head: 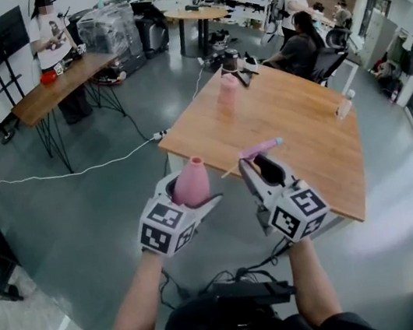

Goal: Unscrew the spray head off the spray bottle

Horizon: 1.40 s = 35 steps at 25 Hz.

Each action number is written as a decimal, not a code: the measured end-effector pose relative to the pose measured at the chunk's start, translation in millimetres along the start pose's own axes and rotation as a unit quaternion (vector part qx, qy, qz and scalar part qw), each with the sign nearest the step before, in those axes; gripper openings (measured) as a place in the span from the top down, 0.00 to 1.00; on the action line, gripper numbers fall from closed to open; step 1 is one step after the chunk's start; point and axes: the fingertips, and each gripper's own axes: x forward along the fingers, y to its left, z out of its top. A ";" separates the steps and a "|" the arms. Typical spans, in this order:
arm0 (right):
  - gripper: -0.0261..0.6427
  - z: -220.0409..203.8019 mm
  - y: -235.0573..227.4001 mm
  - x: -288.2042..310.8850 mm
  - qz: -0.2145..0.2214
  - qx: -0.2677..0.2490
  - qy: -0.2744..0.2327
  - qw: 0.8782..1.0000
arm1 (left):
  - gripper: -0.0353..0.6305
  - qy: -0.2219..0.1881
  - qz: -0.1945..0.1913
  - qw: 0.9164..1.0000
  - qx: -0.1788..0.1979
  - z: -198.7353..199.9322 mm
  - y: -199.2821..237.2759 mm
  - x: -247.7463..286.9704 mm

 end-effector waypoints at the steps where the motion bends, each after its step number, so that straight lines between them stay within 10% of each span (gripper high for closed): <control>1: 0.76 -0.3 0.5 0.7 0.001 0.000 -0.001 1.000 | 0.29 0.000 0.000 1.000 0.000 -0.4 0.4 -0.2; 35: 0.76 0.9 4.1 -1.1 0.006 -0.015 -0.003 1.000 | 0.29 -0.002 -0.010 1.000 -0.002 -1.9 -2.8 -0.1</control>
